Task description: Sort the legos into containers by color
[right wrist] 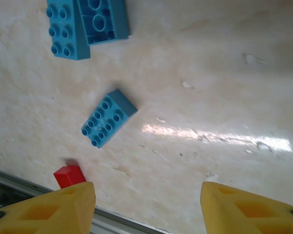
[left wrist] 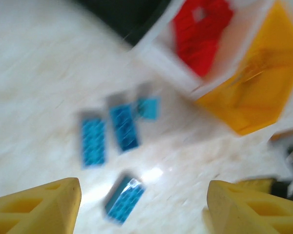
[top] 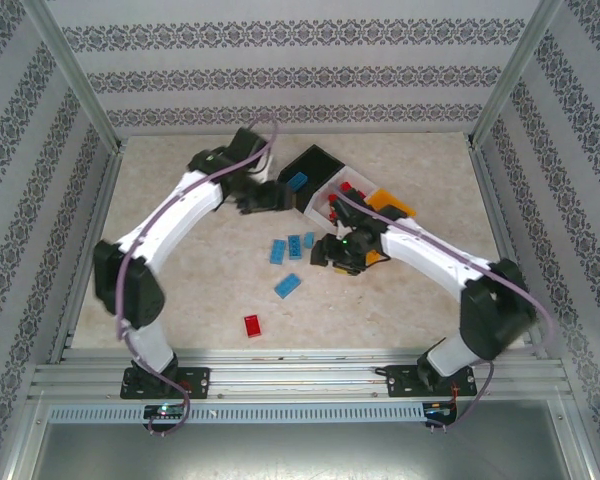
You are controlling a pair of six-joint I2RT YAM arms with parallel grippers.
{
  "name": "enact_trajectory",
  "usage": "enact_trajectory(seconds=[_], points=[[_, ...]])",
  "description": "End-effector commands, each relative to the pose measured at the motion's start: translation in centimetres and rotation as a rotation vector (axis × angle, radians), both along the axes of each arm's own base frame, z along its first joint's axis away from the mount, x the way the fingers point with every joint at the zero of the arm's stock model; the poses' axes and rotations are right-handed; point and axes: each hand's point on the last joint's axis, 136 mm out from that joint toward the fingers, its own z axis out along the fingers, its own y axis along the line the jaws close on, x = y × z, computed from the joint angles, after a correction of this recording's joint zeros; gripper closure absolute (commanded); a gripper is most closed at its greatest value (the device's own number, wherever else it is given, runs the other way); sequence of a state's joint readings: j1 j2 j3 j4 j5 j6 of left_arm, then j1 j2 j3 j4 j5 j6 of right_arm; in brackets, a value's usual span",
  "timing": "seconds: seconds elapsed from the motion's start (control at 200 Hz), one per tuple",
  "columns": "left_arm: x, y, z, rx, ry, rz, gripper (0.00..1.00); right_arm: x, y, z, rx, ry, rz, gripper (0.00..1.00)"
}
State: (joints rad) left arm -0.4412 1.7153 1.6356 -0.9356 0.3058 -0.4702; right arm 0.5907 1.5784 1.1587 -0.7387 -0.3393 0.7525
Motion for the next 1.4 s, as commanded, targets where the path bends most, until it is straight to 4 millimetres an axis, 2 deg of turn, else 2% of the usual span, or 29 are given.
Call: enact_trajectory(seconds=[0.0,0.09,0.195,0.36,0.5,0.595,0.789,1.164,1.269,1.394], points=[[-3.1,3.6,-3.8,0.087,0.060,0.068,0.31,1.0,0.8,-0.6,-0.045,0.011,0.046,0.41],[-7.7,4.9,-6.8,0.079,0.168,0.123,0.31,1.6,1.2,-1.4,-0.059,0.039,0.031,0.40],[-11.7,5.4,-9.0,0.054,0.229,0.183,0.31,3.0,1.0,-1.8,-0.091,0.021,0.019,0.40],[-15.2,4.6,-10.5,0.031,0.276,0.226,0.30,5.9,1.0,-2.7,-0.132,0.013,0.040,0.41],[-17.3,3.3,-11.1,0.057,0.312,0.198,0.30,8.3,0.9,-3.9,-0.151,0.026,0.026,0.44],[-18.2,2.7,-11.8,0.076,0.334,0.194,0.30,9.8,1.0,-4.5,-0.158,0.029,0.020,0.46],[-19.3,2.8,-13.4,0.090,0.375,0.239,0.29,11.7,1.4,-5.8,-0.180,0.041,0.032,0.50],[-20.0,3.5,-15.1,0.111,0.404,0.278,0.28,11.9,2.0,-8.2,-0.190,0.085,0.057,0.59],[-19.8,3.3,-15.5,0.106,0.407,0.282,0.28,12.0,1.9,-8.3,-0.190,0.083,0.057,0.69],[-19.7,3.1,-16.0,0.105,0.410,0.284,0.28,12.4,1.7,-7.3,-0.172,0.066,0.052,0.78]])
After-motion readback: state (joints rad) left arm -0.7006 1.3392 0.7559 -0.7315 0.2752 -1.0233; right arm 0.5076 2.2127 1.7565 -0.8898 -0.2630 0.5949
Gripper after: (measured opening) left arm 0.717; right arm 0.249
